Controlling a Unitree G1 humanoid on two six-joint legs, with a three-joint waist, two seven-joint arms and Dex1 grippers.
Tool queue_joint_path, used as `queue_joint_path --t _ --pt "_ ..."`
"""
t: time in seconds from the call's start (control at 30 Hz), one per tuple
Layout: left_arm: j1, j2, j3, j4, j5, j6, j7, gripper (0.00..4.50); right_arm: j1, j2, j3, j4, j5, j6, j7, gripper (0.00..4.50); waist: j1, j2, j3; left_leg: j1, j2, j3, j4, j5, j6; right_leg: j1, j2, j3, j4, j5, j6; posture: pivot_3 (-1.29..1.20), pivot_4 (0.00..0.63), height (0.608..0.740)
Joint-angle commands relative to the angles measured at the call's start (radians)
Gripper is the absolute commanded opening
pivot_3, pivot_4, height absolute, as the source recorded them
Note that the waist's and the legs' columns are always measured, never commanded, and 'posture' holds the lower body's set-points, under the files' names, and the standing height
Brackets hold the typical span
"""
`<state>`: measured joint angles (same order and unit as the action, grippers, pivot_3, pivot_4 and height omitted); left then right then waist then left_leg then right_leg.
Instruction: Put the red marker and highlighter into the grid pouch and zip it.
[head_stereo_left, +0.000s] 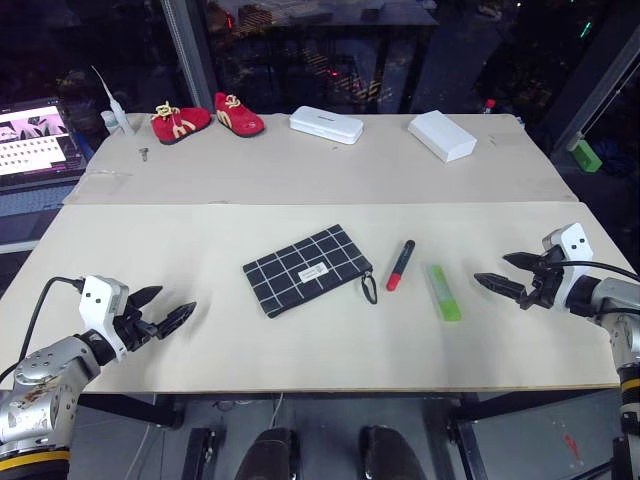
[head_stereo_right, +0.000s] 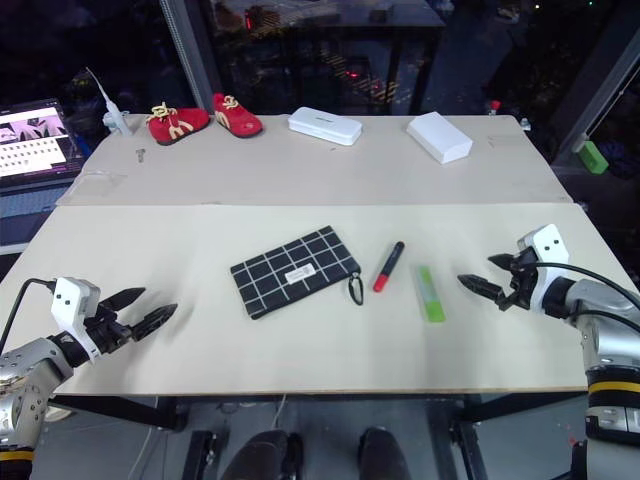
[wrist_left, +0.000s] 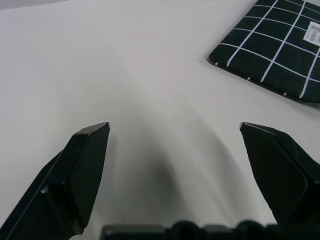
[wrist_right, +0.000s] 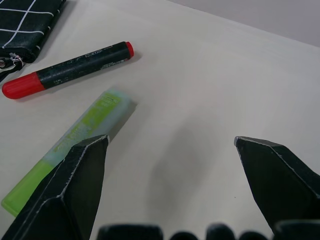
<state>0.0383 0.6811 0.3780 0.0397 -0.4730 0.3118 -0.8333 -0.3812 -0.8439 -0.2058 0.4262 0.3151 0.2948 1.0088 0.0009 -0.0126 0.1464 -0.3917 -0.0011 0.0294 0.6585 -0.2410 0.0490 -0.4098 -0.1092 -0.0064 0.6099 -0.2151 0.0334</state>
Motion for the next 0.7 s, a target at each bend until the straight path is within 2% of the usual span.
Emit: queue_joint_path --t 0.03,0.13,0.17,0.2,0.33,0.4,0.47,0.5,0.57,0.7 --pt "-0.022 0.002 0.009 -0.008 -0.01 -0.073 -0.052 4.5 -0.032 0.014 -0.019 0.02 -0.002 -0.017 -0.032 4.46 0.0 0.0 0.0 0.0 0.0 0.0 0.0 0.0 0.0 0.0 0.0 0.0 0.0 0.0 0.0 0.0 0.15 0.74" --pt "-0.06 0.022 -0.035 0.094 0.083 -0.319 -0.147 4.5 -0.062 0.039 -0.021 0.068 -0.016 -0.017 -0.084 4.46 -0.001 0.0 0.0 0.0 0.0 0.0 0.0 0.0 0.0 0.0 0.0 0.0 0.0 0.001 -0.001 0.0 0.15 0.74" --pt "-0.066 0.03 -0.051 0.127 0.127 -0.401 -0.154 4.5 -0.071 0.042 -0.021 0.079 -0.022 -0.02 -0.096 3.95 0.0 0.0 0.0 0.0 0.0 0.001 0.0 0.0 0.0 0.0 0.0 0.0 0.0 0.001 -0.002 0.0 0.15 0.74" --pt "-0.074 0.039 -0.068 0.158 0.171 -0.477 -0.155 4.5 -0.079 0.045 -0.023 0.087 -0.024 -0.026 -0.097 3.77 0.0 0.0 0.0 0.0 0.0 0.001 0.0 0.0 0.0 0.0 0.0 0.0 0.0 0.001 -0.002 0.0 0.15 0.74" --pt "-0.107 0.06 -0.104 0.244 0.259 -0.672 -0.158 4.5 -0.089 0.05 -0.031 0.081 -0.007 -0.019 -0.08 2.46 -0.003 0.0 0.0 -0.004 0.0 0.004 -0.001 0.0 0.0 -0.007 -0.002 0.001 0.0 0.001 -0.002 0.0 0.15 0.74" --pt "-0.121 0.068 -0.121 0.277 0.286 -0.735 -0.158 4.5 -0.095 0.052 -0.034 0.082 -0.002 -0.02 -0.074 1.67 -0.002 0.0 0.0 -0.009 0.0 0.005 -0.001 0.0 0.0 -0.012 -0.002 0.001 0.001 0.002 -0.002 0.0 0.15 0.74" --pt "-0.135 0.071 -0.143 0.301 0.307 -0.804 -0.167 4.5 -0.098 0.058 -0.037 0.05 0.024 -0.006 -0.049 1.14 -0.002 0.0 0.0 -0.009 0.0 0.005 -0.001 0.0 0.0 -0.012 -0.002 -0.001 0.001 0.003 -0.002 0.0 0.15 0.74" --pt "-0.141 0.074 -0.159 0.313 0.318 -0.822 -0.172 4.5 -0.094 0.06 -0.032 0.02 0.041 0.006 -0.023 0.66 -0.002 0.001 0.0 -0.009 0.0 0.005 -0.001 0.0 0.0 -0.012 -0.002 -0.002 0.001 0.003 -0.002 0.0 0.15 0.74" --pt "-0.149 0.079 -0.181 0.333 0.326 -0.847 -0.182 4.5 -0.094 0.065 -0.019 -0.015 0.051 0.02 -0.003 0.04 -0.003 0.001 0.0 -0.009 0.0 0.005 -0.001 0.0 0.0 -0.012 -0.002 -0.002 0.001 0.003 -0.001 0.0 0.15 0.74" --pt "-0.148 0.084 -0.221 0.341 0.348 -0.888 -0.187 4.5 -0.116 0.094 0.013 -0.105 0.085 0.113 0.007 0.04 -0.007 0.001 0.0 -0.007 0.001 0.006 -0.001 0.0 0.0 -0.012 -0.001 -0.003 0.001 0.004 -0.001 0.0 0.15 0.74"
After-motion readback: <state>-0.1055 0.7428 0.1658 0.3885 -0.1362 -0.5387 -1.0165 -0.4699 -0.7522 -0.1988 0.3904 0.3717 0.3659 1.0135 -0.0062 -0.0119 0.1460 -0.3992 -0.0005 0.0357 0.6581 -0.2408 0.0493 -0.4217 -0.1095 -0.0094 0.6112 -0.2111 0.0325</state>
